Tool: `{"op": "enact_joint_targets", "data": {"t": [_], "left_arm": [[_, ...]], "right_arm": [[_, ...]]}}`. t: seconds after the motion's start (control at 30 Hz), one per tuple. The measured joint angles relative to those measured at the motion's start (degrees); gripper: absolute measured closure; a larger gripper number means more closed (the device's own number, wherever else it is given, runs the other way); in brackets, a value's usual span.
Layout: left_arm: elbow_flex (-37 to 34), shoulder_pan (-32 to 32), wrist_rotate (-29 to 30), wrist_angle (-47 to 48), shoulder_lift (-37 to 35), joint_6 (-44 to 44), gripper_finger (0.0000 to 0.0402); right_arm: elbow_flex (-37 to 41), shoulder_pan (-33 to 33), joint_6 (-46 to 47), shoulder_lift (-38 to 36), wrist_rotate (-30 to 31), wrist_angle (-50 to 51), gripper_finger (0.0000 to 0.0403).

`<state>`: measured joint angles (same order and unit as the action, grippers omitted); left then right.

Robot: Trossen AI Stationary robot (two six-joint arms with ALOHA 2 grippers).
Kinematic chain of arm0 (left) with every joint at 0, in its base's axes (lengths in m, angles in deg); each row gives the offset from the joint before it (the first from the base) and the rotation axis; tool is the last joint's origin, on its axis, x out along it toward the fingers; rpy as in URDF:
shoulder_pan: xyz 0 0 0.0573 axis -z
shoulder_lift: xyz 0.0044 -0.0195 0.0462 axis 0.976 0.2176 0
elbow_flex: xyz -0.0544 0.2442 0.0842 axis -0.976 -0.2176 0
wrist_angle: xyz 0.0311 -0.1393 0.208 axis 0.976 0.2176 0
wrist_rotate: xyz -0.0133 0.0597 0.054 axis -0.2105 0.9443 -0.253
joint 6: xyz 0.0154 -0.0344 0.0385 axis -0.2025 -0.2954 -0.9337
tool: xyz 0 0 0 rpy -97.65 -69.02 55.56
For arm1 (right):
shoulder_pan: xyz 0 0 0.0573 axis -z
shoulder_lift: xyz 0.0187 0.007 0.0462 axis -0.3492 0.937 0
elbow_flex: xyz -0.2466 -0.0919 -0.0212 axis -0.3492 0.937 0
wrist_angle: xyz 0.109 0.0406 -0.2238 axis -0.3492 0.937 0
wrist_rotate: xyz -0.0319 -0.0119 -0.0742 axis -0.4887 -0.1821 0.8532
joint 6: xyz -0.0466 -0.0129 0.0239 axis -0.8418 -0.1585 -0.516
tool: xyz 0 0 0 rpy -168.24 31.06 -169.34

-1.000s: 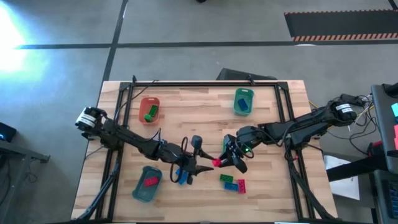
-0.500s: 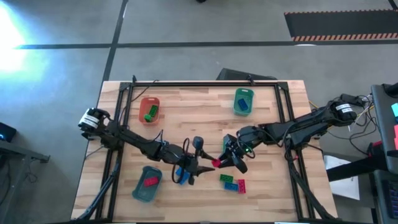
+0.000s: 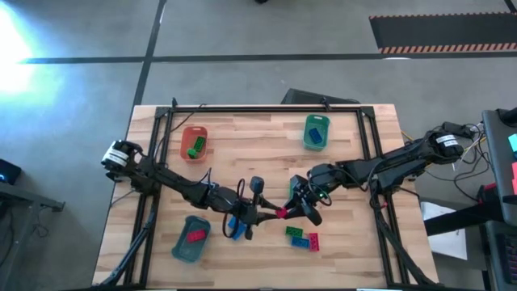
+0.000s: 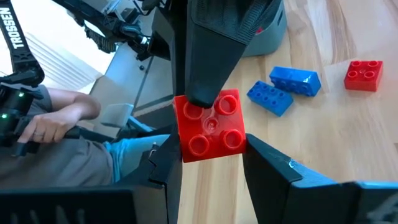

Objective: Sort & place blocks by color
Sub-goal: Put the red game piece into the blue bin

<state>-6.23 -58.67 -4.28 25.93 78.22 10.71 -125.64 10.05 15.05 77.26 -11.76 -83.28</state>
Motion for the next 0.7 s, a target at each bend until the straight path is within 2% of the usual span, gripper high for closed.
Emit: {"op": "enact_joint_targets", "data": {"t": [0.2, 0.47, 0.7], "left_arm": [[0.13, 0.00, -0.01, 0.11, 0.00, 0.51, 0.0320], [0.09, -0.06, 0.05, 0.34, 0.02, 1.18, 0.0334], [-0.07, -0.02, 0.28, 0.39, 0.02, 1.13, 0.0335]], "right_arm": [[0.00, 0.00, -0.28, -0.02, 0.29, -0.01, 0.0273], [-0.07, 0.30, -0.82, -0.11, 4.10, -0.39, 0.0151], [-0.07, 1.02, -0.24, -1.39, 3.89, 2.39, 0.0105]]}}
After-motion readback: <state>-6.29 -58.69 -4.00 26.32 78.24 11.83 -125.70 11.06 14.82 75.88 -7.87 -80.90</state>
